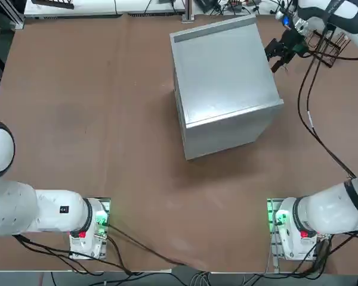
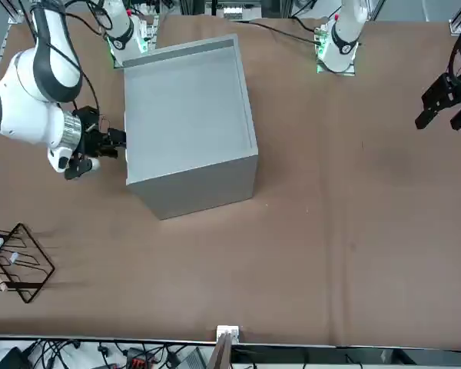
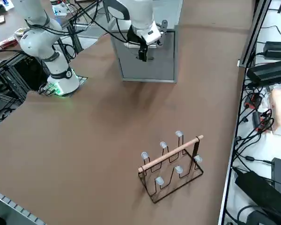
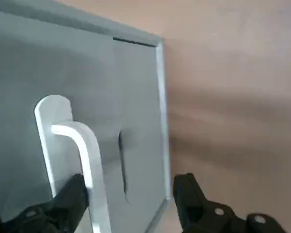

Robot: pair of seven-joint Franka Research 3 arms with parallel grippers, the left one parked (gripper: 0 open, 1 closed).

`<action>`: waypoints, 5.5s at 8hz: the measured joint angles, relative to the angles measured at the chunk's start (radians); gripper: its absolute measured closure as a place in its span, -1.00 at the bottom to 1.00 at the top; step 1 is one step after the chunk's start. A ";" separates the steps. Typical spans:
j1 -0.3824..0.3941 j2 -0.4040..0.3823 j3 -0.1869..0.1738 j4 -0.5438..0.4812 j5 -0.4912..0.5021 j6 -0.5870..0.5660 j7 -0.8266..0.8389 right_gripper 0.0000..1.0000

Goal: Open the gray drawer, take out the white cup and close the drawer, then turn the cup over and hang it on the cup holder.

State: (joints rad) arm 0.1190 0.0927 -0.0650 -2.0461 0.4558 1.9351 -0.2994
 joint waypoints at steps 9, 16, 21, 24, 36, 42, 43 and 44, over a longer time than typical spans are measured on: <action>-0.285 0.035 -0.014 0.064 -0.161 -0.051 -0.300 -1.00; -0.291 0.039 -0.004 0.423 -0.352 -0.284 -0.094 -1.00; 0.016 0.016 0.017 0.420 -0.351 -0.285 0.490 -0.88; 0.087 0.008 0.017 0.325 -0.351 -0.281 0.566 -0.59; 0.088 -0.023 0.010 0.078 -0.374 -0.139 0.576 -0.37; 0.088 -0.038 0.008 0.076 -0.378 -0.141 0.576 0.90; 0.088 -0.042 0.008 0.094 -0.378 -0.154 0.576 0.90; 0.088 -0.046 0.007 0.133 -0.378 -0.193 0.578 0.90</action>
State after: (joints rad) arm 0.2072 0.0469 -0.0576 -1.9135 0.0779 1.7419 0.2788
